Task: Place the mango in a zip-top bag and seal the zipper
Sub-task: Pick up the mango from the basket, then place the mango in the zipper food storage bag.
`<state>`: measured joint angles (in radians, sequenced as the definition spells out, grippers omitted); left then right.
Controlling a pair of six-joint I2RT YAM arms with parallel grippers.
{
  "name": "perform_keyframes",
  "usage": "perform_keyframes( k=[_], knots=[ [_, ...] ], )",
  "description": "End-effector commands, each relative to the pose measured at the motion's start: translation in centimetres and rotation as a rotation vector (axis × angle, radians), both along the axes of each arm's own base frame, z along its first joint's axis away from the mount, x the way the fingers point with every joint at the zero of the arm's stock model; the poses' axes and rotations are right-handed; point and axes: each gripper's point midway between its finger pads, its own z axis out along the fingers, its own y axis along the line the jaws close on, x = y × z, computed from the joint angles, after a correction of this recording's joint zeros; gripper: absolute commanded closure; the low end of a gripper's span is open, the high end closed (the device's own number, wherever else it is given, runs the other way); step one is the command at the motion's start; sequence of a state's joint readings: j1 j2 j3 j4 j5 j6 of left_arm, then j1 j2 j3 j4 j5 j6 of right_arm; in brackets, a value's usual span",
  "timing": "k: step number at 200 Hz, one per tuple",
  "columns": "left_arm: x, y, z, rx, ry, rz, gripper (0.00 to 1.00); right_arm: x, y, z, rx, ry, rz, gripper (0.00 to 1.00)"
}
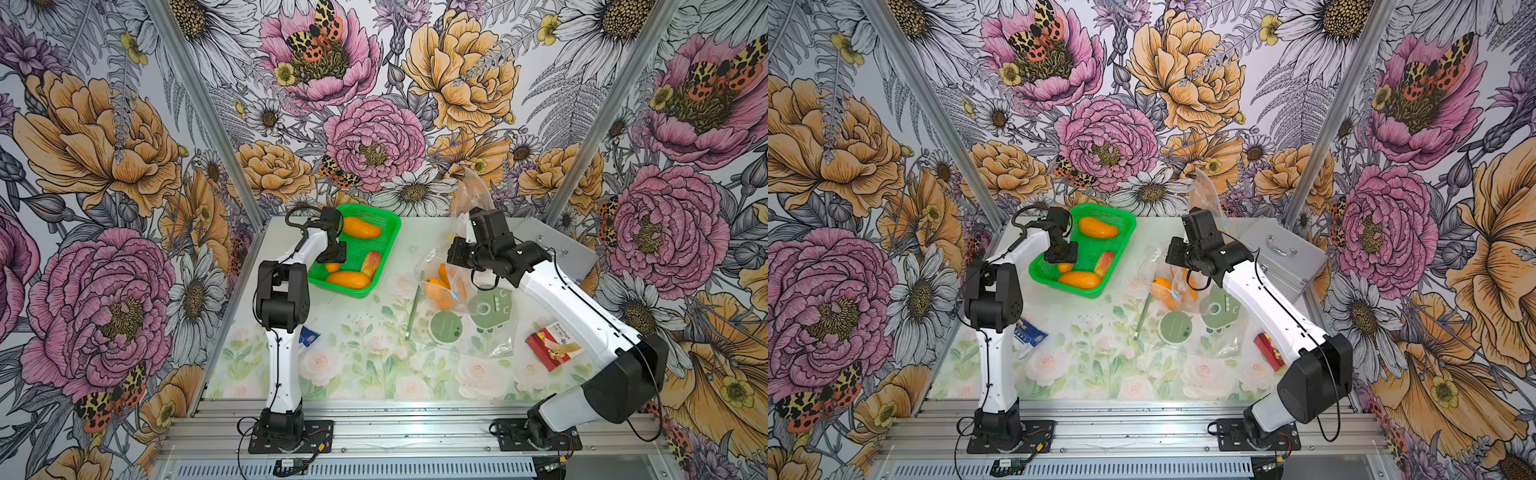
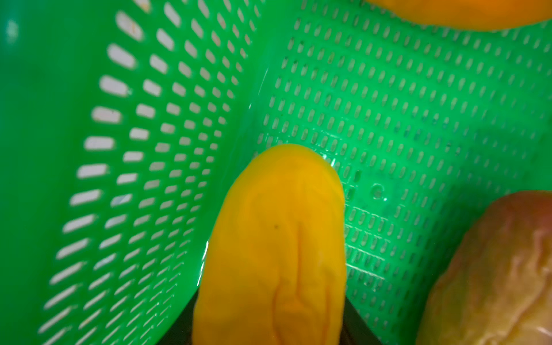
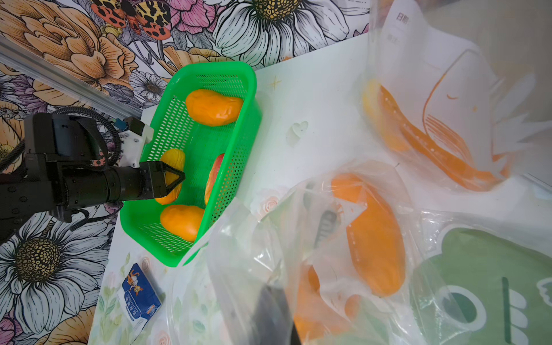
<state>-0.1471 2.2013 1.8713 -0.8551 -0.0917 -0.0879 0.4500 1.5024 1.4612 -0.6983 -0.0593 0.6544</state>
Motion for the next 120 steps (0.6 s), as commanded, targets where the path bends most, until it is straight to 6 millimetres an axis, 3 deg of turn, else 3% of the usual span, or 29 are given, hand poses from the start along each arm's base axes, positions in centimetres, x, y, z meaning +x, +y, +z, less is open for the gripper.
perform_keyframes(
  k=[1, 51, 55, 78, 120],
  knots=[
    [0.7, -2.4, 7.1, -0.101, -0.193, -0.019, 0.8, 0.6, -0.3, -0.4, -0.013, -0.009, -0.014, 1.0],
    [-1.8, -6.6, 11.9, -0.247, -0.359, -0.05, 0.8, 0.8, 0.1, -0.8, 0.001, -0.005, -0.008, 1.0],
    [-2.3, -6.9, 13.6, -0.272, -0.399, -0.057, 0.8, 0.9, 0.1, -0.9, 0.001, -0.003, -0.009, 1.0],
    [-4.0, -9.3, 15.9, -0.365, -0.469, -0.092, 0.8, 0.9, 0.2, -0.9, 0.004, -0.003, -0.008, 1.0],
    [-7.5, -15.5, 19.9, -0.547, -0.57, -0.198, 0.8, 1.0, 0.3, -1.0, 0.01, -0.001, -0.01, 1.0]
  ],
)
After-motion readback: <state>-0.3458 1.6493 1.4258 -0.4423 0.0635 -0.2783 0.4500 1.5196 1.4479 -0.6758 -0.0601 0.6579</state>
